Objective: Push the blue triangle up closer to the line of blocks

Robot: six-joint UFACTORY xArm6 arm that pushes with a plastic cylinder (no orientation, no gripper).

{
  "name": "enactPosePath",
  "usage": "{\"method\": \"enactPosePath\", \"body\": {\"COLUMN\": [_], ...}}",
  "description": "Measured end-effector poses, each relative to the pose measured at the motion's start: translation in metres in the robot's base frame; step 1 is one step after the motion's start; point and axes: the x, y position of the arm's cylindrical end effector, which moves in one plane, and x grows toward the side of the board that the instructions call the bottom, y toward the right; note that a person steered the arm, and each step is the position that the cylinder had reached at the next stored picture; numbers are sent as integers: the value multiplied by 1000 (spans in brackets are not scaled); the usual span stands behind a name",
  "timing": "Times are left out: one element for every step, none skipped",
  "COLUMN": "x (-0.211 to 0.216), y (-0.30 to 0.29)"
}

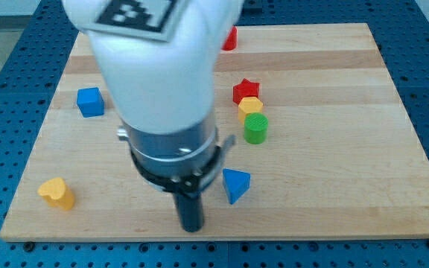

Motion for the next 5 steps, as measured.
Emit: {"method": "enactPosePath", "body": {"x": [0, -15, -28, -30, -37], "y": [28, 39, 39, 39, 39]}}
